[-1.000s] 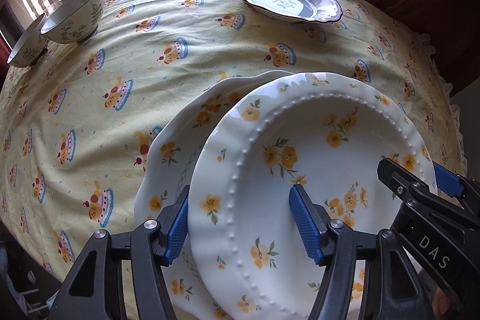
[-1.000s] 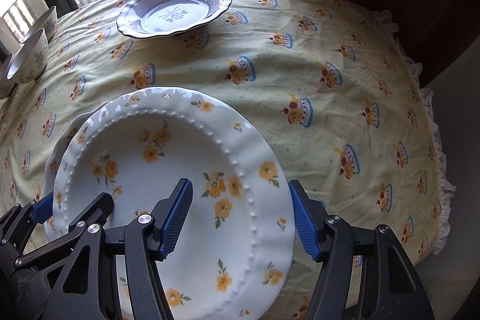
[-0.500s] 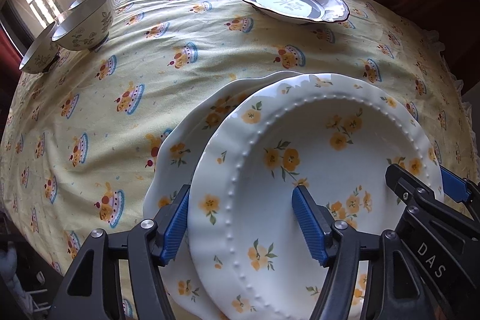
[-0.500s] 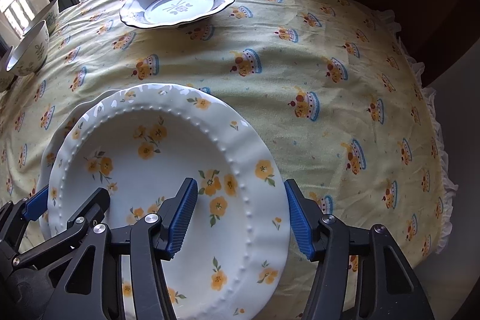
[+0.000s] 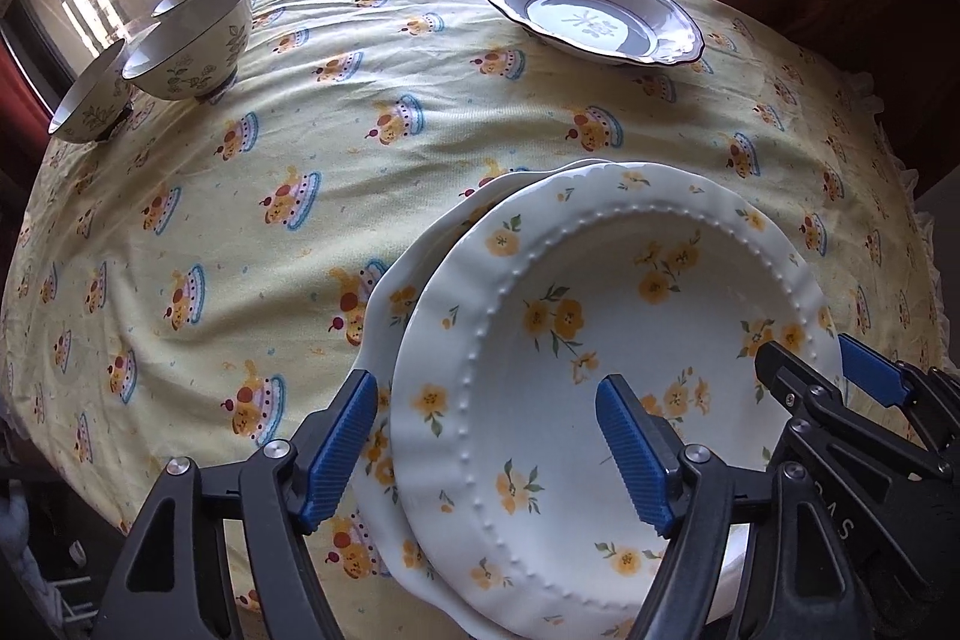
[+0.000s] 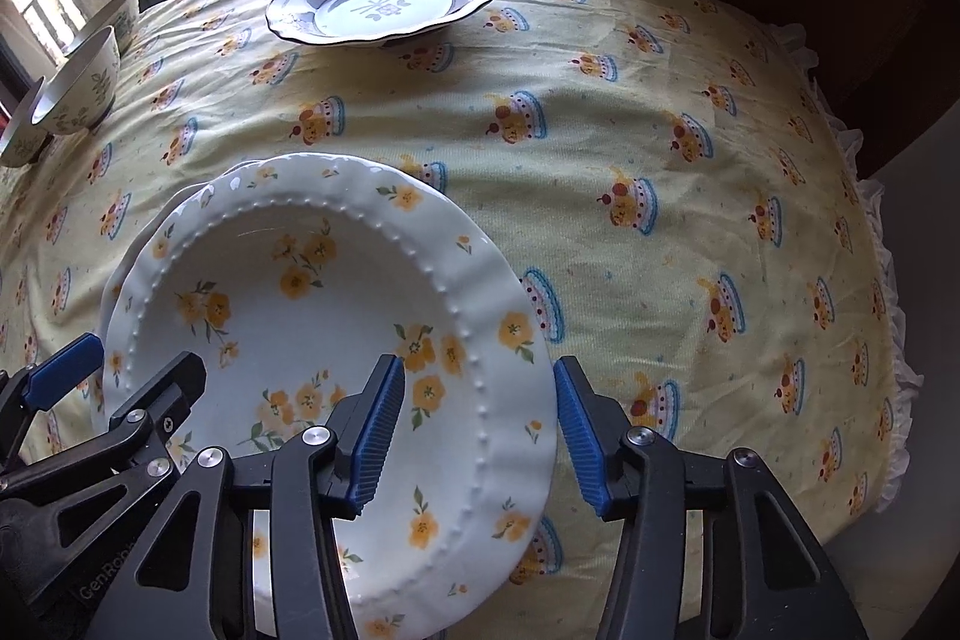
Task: Organize plates and bowls
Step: 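Lower the beaded-rim plate onto the orange-flower plate with both grippers, then open both grippers and withdraw them from the stacked plates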
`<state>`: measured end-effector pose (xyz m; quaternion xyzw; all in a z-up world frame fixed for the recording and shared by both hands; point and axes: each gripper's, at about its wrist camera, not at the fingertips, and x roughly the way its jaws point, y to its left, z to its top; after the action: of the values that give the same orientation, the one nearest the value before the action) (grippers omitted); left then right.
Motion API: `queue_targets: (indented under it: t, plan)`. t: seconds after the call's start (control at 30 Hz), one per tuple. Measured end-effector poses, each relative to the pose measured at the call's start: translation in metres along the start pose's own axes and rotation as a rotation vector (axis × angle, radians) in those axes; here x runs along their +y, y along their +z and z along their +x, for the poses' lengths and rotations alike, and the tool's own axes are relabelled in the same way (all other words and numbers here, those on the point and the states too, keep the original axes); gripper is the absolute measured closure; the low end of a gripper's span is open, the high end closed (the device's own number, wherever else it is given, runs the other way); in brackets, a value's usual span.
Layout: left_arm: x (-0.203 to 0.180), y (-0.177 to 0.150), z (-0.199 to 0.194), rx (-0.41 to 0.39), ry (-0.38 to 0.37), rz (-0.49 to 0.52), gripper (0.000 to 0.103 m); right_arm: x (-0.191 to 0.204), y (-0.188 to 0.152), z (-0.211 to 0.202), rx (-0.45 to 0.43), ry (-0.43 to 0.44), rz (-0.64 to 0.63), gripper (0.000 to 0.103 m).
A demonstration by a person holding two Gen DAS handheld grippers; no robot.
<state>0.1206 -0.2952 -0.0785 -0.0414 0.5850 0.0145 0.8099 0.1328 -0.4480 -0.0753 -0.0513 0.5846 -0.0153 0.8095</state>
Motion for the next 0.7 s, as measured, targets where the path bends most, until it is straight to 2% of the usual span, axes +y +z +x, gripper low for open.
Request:
queue_targets:
  t: [0.13, 0.27, 0.43, 0.7]
  plan:
    - [0.005, -0.001, -0.004, -0.007, 0.010, -0.009, 0.024, 0.004, 0.002, 0.004, 0.011, 0.012, -0.008, 0.048]
    - [0.017, -0.001, 0.000, 0.021, 0.007, -0.036, 0.023, 0.008, 0.002, 0.006, 0.016, 0.021, -0.008, 0.048]
    - [0.034, 0.002, -0.002, 0.021, 0.009, -0.057, 0.023, 0.005, 0.007, 0.005, 0.037, 0.031, 0.045, 0.048]
    - [0.057, 0.026, -0.016, -0.032, -0.018, 0.010, 0.021, 0.026, 0.022, -0.022, -0.016, 0.015, 0.083, 0.038]
